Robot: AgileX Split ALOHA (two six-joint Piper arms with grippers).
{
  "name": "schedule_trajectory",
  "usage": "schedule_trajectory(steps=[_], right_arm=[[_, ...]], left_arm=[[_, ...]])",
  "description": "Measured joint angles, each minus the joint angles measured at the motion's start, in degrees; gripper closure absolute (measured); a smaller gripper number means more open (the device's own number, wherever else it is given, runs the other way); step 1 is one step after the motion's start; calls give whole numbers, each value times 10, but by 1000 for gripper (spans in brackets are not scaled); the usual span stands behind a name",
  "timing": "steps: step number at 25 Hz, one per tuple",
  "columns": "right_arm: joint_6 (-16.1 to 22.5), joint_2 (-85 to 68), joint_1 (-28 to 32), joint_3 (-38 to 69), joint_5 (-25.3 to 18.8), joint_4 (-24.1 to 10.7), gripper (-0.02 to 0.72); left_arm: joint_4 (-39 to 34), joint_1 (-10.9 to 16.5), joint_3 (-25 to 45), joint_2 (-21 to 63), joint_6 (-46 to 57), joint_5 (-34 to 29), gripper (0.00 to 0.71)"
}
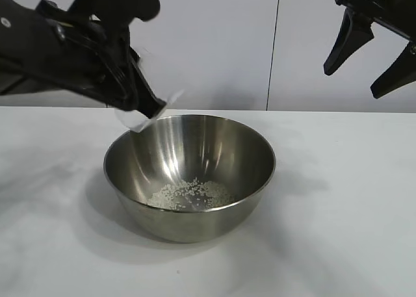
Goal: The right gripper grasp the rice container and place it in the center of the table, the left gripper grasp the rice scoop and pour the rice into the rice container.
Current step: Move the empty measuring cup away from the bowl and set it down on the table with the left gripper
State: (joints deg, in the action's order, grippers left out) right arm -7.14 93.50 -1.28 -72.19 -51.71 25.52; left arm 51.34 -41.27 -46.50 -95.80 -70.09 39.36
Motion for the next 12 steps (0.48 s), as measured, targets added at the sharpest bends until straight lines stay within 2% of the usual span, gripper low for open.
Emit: schedule_trajectory(steps=[6,12], right_arm=[[0,0,2,0,-2,2,209],[0,0,3,0,-2,2,209]], left_arm=[[5,68,0,66,72,-85,708],[4,113,0,89,109,-169,708]])
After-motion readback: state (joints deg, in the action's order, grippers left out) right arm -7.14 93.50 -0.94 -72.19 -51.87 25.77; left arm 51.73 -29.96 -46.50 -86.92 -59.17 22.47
